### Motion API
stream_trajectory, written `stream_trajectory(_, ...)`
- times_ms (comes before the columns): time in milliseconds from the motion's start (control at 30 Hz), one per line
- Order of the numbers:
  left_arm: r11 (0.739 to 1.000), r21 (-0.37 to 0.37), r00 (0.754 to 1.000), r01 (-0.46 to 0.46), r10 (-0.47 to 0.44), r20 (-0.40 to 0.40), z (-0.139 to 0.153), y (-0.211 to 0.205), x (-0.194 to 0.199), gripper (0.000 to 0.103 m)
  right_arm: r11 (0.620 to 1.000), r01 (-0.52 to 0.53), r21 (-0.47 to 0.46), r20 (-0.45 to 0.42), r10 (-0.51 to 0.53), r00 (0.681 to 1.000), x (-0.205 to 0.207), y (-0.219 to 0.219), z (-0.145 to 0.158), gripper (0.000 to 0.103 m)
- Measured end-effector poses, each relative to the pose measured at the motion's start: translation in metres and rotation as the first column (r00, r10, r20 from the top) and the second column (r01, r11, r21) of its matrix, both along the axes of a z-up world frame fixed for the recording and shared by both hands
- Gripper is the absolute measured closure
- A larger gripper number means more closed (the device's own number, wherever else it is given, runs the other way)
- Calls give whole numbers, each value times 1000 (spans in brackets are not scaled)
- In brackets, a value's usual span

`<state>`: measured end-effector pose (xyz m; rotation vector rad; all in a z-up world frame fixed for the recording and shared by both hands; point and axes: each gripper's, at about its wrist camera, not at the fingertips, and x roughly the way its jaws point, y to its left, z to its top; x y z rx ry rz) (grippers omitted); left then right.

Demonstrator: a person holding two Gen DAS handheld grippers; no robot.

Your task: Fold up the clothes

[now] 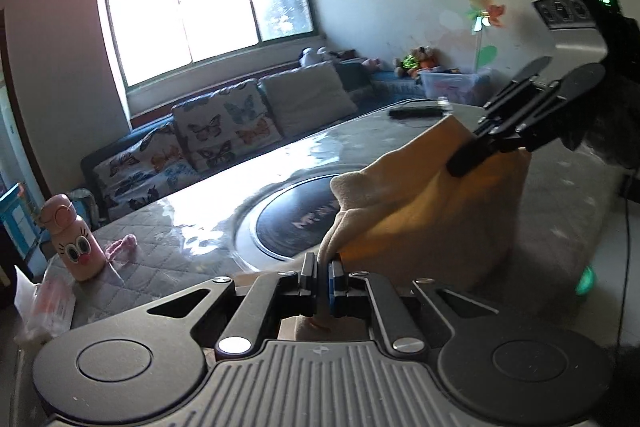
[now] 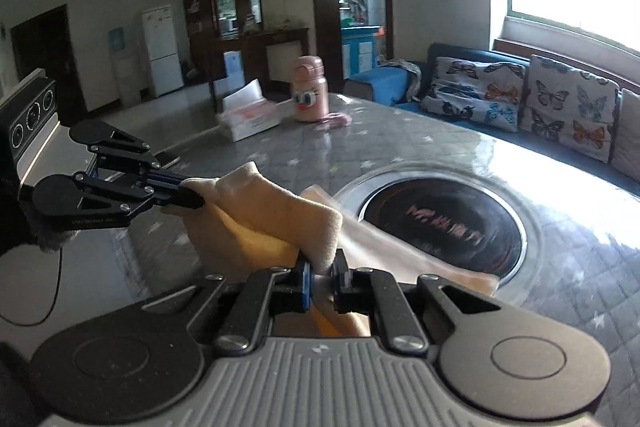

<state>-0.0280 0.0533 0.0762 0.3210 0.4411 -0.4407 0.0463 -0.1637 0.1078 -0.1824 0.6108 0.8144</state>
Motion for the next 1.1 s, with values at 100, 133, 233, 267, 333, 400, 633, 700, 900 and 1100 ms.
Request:
stream_trajectory(100, 1000, 19, 1000, -23, 23, -13, -8, -3, 38, 98, 999, 28, -15, -9, -29, 1000, 33, 7, -7, 94)
stream_trajectory(133, 999, 21, 999, -32, 32, -26, -12, -4, 51, 97, 999, 43, -18, -24, -43, 999, 46, 9, -12, 94)
stream_trajectory(233, 997, 40, 995, -68, 70, -68, -27, -8, 90, 97, 996, 84, -31, -63, -86, 994, 80, 16, -30, 94)
stream_trajectory(267, 996, 47, 994, -76, 80, -81, -33, -9, 100, 97, 995, 98, -36, -76, -100, 992, 90, 19, -37, 94)
stream_trajectory(333, 993, 61, 988, -103, 110, -113, -47, -11, 118, 97, 991, 128, -46, -101, -132, 986, 110, 23, -52, 94)
stream_trajectory(400, 989, 76, 981, -124, 134, -143, -62, -14, 131, 97, 987, 155, -49, -118, -160, 980, 120, 26, -66, 93)
stream_trajectory(633, 982, 70, 968, -174, 183, -171, -78, -10, 145, 91, 962, 270, -43, -149, -273, 950, 134, 20, -100, 80)
stream_trajectory(700, 981, 69, 967, -181, 190, -168, -77, -9, 144, 89, 953, 301, -23, -151, -301, 942, 131, 10, -97, 80)
stream_trajectory(900, 975, 64, 963, -212, 220, -157, -73, -6, 151, 87, 948, 311, -65, -109, -316, 942, 103, -11, -81, 80)
stream_trajectory(1100, 959, 32, 948, -281, 283, -146, -59, 0, 152, 87, 944, 326, -53, -151, -330, 932, 89, -22, -90, 81)
